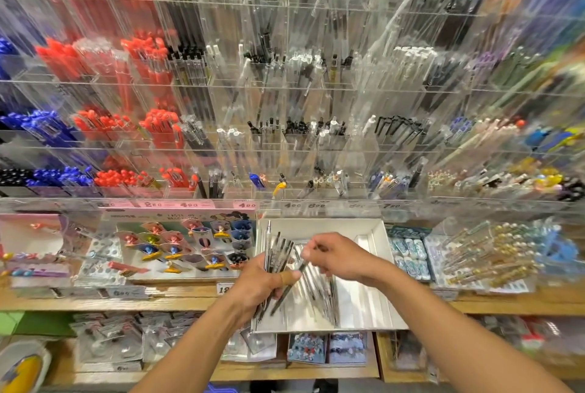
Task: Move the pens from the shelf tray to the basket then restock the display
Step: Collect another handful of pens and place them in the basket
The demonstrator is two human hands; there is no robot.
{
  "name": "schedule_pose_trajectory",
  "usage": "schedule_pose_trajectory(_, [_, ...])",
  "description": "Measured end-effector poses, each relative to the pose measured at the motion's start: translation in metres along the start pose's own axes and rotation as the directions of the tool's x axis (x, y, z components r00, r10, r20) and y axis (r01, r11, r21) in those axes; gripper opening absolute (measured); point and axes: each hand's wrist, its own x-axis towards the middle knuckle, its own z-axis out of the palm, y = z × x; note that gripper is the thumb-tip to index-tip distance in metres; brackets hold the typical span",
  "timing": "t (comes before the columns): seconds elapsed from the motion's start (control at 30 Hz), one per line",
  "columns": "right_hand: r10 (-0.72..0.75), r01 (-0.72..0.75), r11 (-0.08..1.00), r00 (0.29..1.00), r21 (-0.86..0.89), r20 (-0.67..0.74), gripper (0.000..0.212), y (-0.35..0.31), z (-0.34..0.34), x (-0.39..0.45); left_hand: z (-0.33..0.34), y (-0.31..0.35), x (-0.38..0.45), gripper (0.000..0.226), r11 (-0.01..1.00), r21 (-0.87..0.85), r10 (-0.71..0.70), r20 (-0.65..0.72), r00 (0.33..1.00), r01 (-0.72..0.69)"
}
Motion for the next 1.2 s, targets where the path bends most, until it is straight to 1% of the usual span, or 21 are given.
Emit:
schedule_pose_trajectory(0.07, [-0.051,0.052,0.989,0.999,0.141,-0.008,0.014,-0.006,-0.003,0.006,0.006,0.004,0.001,0.051,0.999,0.043,-0.001,0.039,0.999,-0.001])
schedule_pose_trajectory(0.13, [-0.064,0.071,0.965,0.997,0.253,-0.035,0.012,-0.005,-0.004,0.015,0.007,0.007,0.003,0.063,0.997,0.077,-0.02,0.038,0.999,0.017])
schedule_pose_trajectory(0.17, [-0.058,0.07,0.947,0.997,0.314,-0.048,0.011,-0.001,-0.005,0.019,0.007,0.007,0.004,0.065,0.997,0.076,-0.032,0.04,0.999,0.028])
schedule_pose_trajectory(0.23, [-0.027,0.05,0.9,0.998,0.433,-0.061,0.011,0.009,-0.009,0.028,0.005,0.005,0.005,0.057,0.998,0.045,-0.051,0.039,0.998,0.049])
schedule_pose_trajectory(0.27, [0.004,0.03,0.89,0.997,0.455,-0.074,0.013,0.017,-0.01,0.033,0.004,0.004,0.006,0.053,0.998,0.026,-0.059,0.033,0.998,0.058])
schedule_pose_trajectory(0.3, [0.058,-0.007,0.911,0.992,0.412,-0.11,0.015,0.026,-0.012,0.039,0.003,0.002,0.006,0.05,0.998,0.001,-0.065,0.026,0.998,0.065])
schedule_pose_trajectory(0.33, [0.119,-0.065,0.955,0.978,0.291,-0.174,0.017,0.037,-0.013,0.045,0.002,-0.001,0.006,0.048,0.997,-0.029,-0.071,0.023,0.997,0.071])
schedule_pose_trajectory(0.37, [0.164,-0.144,0.985,0.957,0.1,-0.238,0.019,0.05,-0.014,0.05,0.001,-0.003,0.006,0.045,0.995,-0.061,-0.074,0.028,0.997,0.076])
schedule_pose_trajectory(0.4, [0.182,-0.218,0.97,0.945,-0.109,-0.271,0.021,0.062,-0.015,0.055,0.0,-0.004,0.005,0.042,0.993,-0.086,-0.077,0.04,0.996,0.08])
schedule_pose_trajectory(0.43, [0.195,-0.267,0.92,0.947,-0.287,-0.257,0.025,0.074,-0.015,0.058,0.0,-0.006,0.005,0.04,0.991,-0.107,-0.08,0.053,0.995,0.085])
schedule_pose_trajectory(0.47, [0.216,-0.293,0.858,0.951,-0.422,-0.221,0.03,0.086,-0.013,0.061,-0.002,-0.008,0.005,0.038,0.988,-0.126,-0.086,0.061,0.994,0.093])
schedule_pose_trajectory(0.53, [0.249,-0.304,0.748,0.953,-0.59,-0.175,0.033,0.102,-0.006,0.066,-0.004,-0.011,0.003,0.036,0.982,-0.156,-0.098,0.073,0.993,0.108])
schedule_pose_trajectory(0.6, [0.251,-0.307,0.656,0.95,-0.689,-0.183,0.03,0.111,0.003,0.068,-0.006,-0.014,0.003,0.034,0.977,-0.179,-0.101,0.087,0.991,0.116])
schedule_pose_trajectory(0.67, [0.254,-0.313,0.6,0.947,-0.736,-0.197,0.027,0.114,0.011,0.07,-0.008,-0.016,0.003,0.032,0.973,-0.192,-0.11,0.085,0.99,0.125])
schedule_pose_trajectory(0.77, [0.243,-0.317,0.561,0.946,-0.765,-0.214,0.022,0.114,0.018,0.072,-0.01,-0.018,0.004,0.03,0.972,-0.199,-0.117,0.056,0.992,0.126])
schedule_pose_trajectory(0.87, [0.244,-0.323,0.554,0.944,-0.767,-0.221,0.023,0.114,0.019,0.075,-0.01,-0.018,0.004,0.031,0.972,-0.203,-0.118,0.032,0.992,0.122])
schedule_pose_trajectory(0.97, [0.263,-0.33,0.559,0.941,-0.761,-0.214,0.031,0.109,0.017,0.075,-0.011,-0.018,0.003,0.033,0.969,-0.217,-0.118,0.018,0.993,0.119])
schedule_pose_trajectory(1.07, [0.284,-0.37,0.614,0.928,-0.697,-0.242,0.043,0.104,0.015,0.075,-0.01,-0.018,0.004,0.027,0.969,-0.219,-0.108,0.017,0.994,0.109])
schedule_pose_trajectory(1.1, [0.308,-0.396,0.65,0.917,-0.649,-0.252,0.041,0.1,0.013,0.073,-0.01,-0.019,0.004,0.023,0.969,-0.222,-0.104,0.021,0.994,0.106])
schedule_pose_trajectory(1.13, [0.314,-0.404,0.684,0.915,-0.608,-0.255,0.032,0.096,0.012,0.072,-0.01,-0.019,0.004,0.021,0.967,-0.231,-0.103,0.024,0.994,0.106])
schedule_pose_trajectory(1.2, [0.326,-0.406,0.728,0.914,-0.552,-0.242,0.006,0.085,0.004,0.066,-0.01,-0.02,0.004,0.023,0.958,-0.266,-0.109,0.018,0.994,0.11])
